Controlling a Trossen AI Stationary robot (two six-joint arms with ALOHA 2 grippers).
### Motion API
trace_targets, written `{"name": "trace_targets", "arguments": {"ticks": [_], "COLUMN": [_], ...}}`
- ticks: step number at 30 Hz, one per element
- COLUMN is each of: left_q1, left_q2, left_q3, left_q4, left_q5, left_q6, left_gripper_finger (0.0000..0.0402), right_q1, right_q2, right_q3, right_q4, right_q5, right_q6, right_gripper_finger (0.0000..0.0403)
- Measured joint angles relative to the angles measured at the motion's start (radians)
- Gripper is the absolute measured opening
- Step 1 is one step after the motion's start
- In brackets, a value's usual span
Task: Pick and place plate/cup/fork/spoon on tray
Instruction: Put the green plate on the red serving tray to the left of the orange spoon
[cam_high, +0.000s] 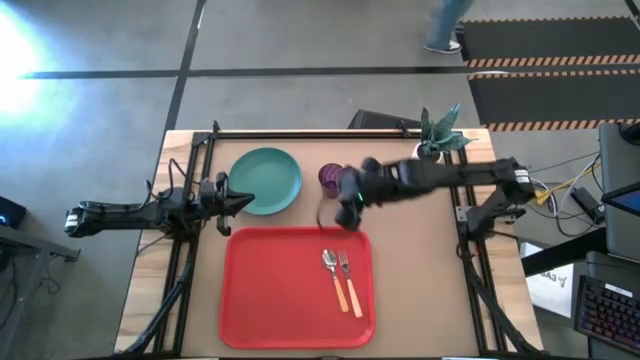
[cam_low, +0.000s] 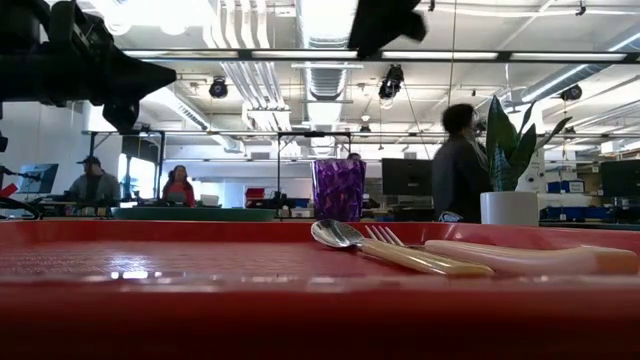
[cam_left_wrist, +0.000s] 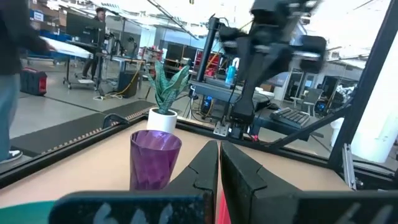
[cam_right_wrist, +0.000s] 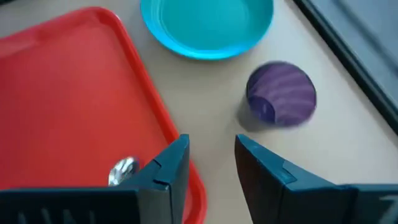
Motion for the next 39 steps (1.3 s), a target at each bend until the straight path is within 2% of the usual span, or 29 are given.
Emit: {"name": "trace_targets", "arguments": {"ticks": [3,5,15,24,32,39], "left_q1": [0.0,0.0,0.0,0.0,0.0,0.0], "left_q2": [0.001,0.006,0.007,0.01,0.015,0.016], "left_q3": [0.0,0.0,0.0,0.0,-0.001,-0.001], "left_q4": [-0.002,-0.003,-0.03,-0.047,-0.047,-0.057], "left_q5": [0.001,0.001,0.013,0.014,0.014,0.014], "left_q6": [-0.001,-0.001,0.0,-0.001,-0.001,-0.001], "left_gripper_finger": [0.0,0.0,0.0,0.0,0.0,0.0], "right_q1": [-0.101,-0.144,-0.177,-0.199,-0.222,-0.242], "right_q2": [0.038,0.073,0.253,0.335,0.421,0.492], "right_q3": [-0.001,0.003,0.034,0.183,0.389,0.447], "right_q4": [0.113,0.118,0.068,-0.093,-0.323,-0.339], "right_q5": [-0.134,-0.181,-0.274,-0.27,-0.165,-0.166], "right_q6": [-0.069,-0.09,-0.137,-0.248,-0.305,-0.35], "right_gripper_finger": [0.0135,0.0145,0.0178,0.0183,0.0183,0.0183]}}
